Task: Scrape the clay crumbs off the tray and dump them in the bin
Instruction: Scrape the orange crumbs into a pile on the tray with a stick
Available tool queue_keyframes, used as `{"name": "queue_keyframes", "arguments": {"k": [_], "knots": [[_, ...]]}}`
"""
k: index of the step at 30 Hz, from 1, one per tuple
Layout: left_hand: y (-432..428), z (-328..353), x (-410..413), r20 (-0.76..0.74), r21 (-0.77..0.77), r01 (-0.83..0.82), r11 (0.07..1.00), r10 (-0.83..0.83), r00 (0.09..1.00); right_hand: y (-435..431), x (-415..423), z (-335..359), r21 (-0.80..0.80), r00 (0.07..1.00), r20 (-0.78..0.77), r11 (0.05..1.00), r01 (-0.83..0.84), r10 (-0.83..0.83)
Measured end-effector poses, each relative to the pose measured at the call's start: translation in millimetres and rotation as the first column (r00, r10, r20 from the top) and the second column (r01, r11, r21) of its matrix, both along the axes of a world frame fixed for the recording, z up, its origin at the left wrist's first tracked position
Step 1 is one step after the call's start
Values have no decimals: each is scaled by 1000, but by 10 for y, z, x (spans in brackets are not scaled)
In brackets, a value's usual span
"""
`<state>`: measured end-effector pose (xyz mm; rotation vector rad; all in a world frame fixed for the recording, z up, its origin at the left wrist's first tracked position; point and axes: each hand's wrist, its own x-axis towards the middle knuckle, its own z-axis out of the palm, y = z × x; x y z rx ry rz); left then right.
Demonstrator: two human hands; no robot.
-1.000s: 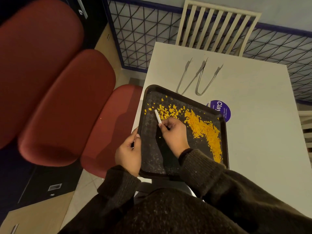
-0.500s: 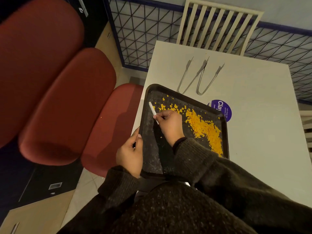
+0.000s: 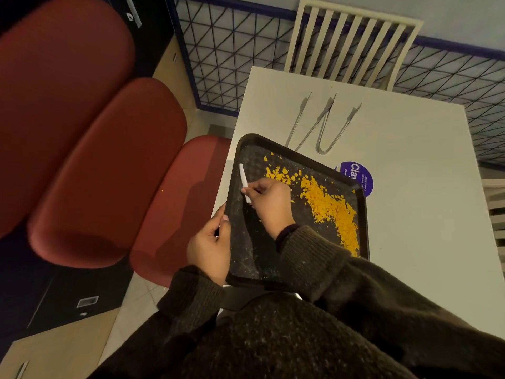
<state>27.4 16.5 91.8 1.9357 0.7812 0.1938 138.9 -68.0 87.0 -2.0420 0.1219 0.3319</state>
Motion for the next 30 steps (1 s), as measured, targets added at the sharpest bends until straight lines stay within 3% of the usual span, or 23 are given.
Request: {"name": "queue_keyframes", "arguments": {"k": [5,19,24,27,30], "knots": [[-3,1,-16,-2,-15,14,1000,-14,1000,-24,314,-91,-11,994,-77,997,80,-81],[24,14,8,-4,-34,-22,999,22,1000,-540,423,-309,-103,955,-45,952,287,-292],[46,-13,20,-4,-71,-24,997,24,1000,-385,40,3,-54,998,37,997,48,-46],[40,-7,33,-6,-58,-22,998,22,1000,-312,-224,9,-133,986,63,981,-142,152],[41,-11,47,-7,-40,-27,999,27,1000,-305,-428,-46,-193,959,122,954,-229,255]]}}
